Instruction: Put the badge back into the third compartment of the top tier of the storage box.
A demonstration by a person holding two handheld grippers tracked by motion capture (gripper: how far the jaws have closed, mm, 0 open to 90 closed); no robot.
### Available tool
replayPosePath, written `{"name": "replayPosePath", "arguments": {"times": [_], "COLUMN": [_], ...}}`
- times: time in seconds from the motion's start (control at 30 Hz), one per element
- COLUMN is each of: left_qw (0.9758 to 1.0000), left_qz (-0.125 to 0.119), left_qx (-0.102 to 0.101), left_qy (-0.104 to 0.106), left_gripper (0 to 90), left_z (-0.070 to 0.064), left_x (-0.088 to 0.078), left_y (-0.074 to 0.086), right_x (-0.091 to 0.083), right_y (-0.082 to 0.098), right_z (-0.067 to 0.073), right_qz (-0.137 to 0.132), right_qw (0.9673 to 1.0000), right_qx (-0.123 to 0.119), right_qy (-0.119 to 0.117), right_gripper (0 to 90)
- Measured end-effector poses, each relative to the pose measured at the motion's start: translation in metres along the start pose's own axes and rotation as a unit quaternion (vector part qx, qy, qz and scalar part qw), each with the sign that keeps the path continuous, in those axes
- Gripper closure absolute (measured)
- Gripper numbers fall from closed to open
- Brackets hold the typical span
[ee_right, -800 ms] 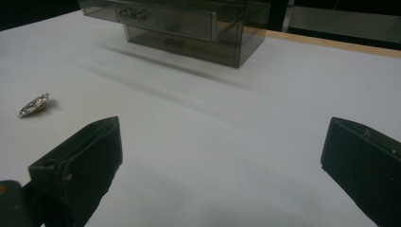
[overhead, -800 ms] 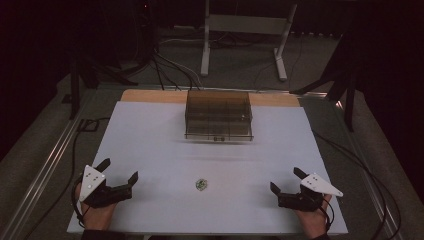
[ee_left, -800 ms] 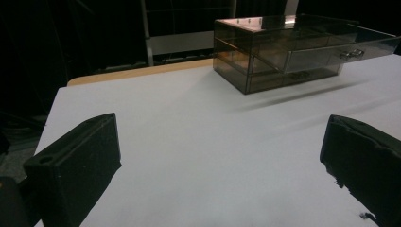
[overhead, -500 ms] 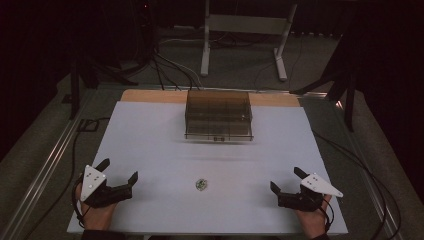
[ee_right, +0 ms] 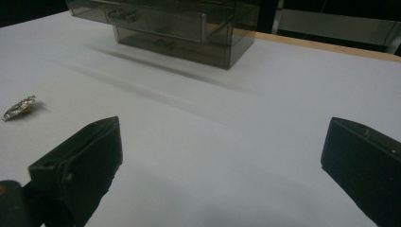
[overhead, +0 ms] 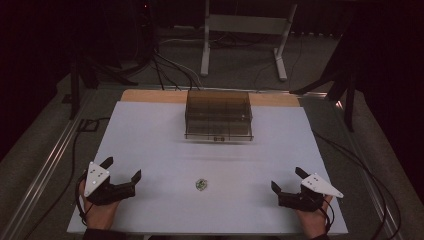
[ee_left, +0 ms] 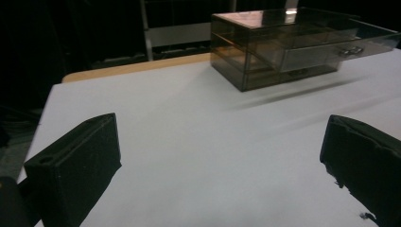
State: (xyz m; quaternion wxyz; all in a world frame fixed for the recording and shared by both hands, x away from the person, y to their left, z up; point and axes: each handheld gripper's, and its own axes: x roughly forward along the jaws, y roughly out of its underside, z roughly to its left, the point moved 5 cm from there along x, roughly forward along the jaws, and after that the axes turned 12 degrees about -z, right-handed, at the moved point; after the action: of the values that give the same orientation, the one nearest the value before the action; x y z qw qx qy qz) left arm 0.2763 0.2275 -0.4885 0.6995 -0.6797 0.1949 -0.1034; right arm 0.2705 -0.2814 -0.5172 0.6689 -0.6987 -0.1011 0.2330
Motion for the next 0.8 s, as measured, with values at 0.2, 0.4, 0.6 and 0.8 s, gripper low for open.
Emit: {"name": "replayPosePath", "arguments": {"times": [0.2, 0.4, 0.6, 0.8], "left_qw": [0.9998, 0.9997, 0.9991, 0.9984], "left_qz": [-0.002, 0.007, 0.009, 0.012], "left_qx": [-0.005, -0.004, -0.005, -0.005], "left_qy": [0.017, 0.025, 0.04, 0.056], "left_gripper": [0.3, 0.2, 0.3, 0.3], "left_z": [-0.008, -0.012, -0.02, -0.031], "left_x": [0.004, 0.007, 0.012, 0.019], "left_y": [-0.007, -0.006, -0.01, -0.013], "right_x": [-0.001, -0.001, -0.002, -0.001], "right_y": [0.0, 0.0, 0.0, 0.0], "right_z": [-0.001, -0.002, -0.003, -0.003], "right_qz": [-0.005, -0.005, -0.007, -0.008], "right_qw": [1.0, 1.0, 0.9999, 0.9999], "right_qx": [0.003, 0.005, 0.005, 0.006], "right_qy": [0.004, 0.004, 0.008, 0.009], "right_gripper": [0.0, 0.0, 0.0, 0.0]}}
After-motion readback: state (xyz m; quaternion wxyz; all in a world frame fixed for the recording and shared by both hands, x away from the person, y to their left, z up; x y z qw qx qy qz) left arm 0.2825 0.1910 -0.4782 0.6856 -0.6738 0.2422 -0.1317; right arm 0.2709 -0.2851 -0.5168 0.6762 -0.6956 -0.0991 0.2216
